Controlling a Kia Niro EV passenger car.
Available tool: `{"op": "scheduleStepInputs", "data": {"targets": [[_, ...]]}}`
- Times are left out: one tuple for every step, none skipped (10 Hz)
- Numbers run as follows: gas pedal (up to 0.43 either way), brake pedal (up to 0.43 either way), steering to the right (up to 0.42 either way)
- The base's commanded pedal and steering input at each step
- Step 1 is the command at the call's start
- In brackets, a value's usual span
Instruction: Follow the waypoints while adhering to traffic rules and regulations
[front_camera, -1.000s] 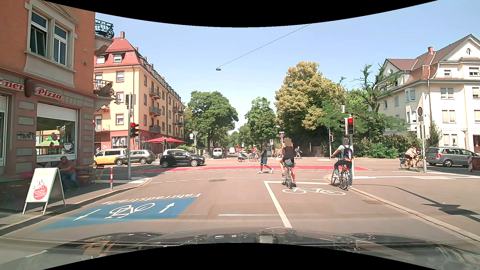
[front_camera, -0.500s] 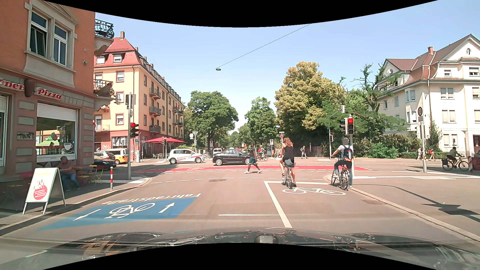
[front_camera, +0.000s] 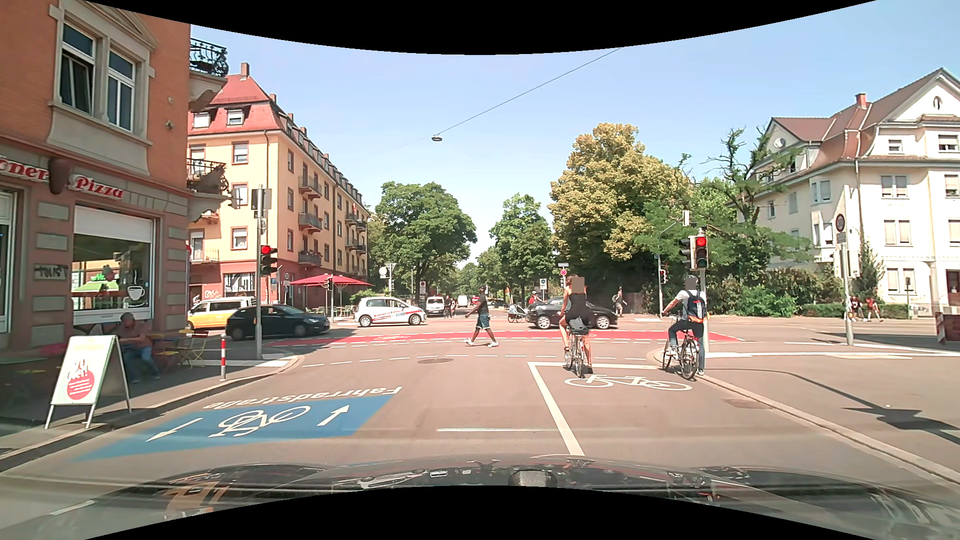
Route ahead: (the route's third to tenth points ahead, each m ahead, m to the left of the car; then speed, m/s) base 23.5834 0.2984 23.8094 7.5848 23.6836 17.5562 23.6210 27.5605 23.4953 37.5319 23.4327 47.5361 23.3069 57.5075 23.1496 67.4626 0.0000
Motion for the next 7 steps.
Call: {"op": "scheduleStepInputs", "data": {"targets": [[0.000, 0.238, 0.003], [0.000, 0.238, 0.003], [0.000, 0.238, 0.003], [0.000, 0.238, 0.003], [0.000, 0.238, 0.003], [0.000, 0.238, 0.003], [0.000, 0.238, 0.003]]}}
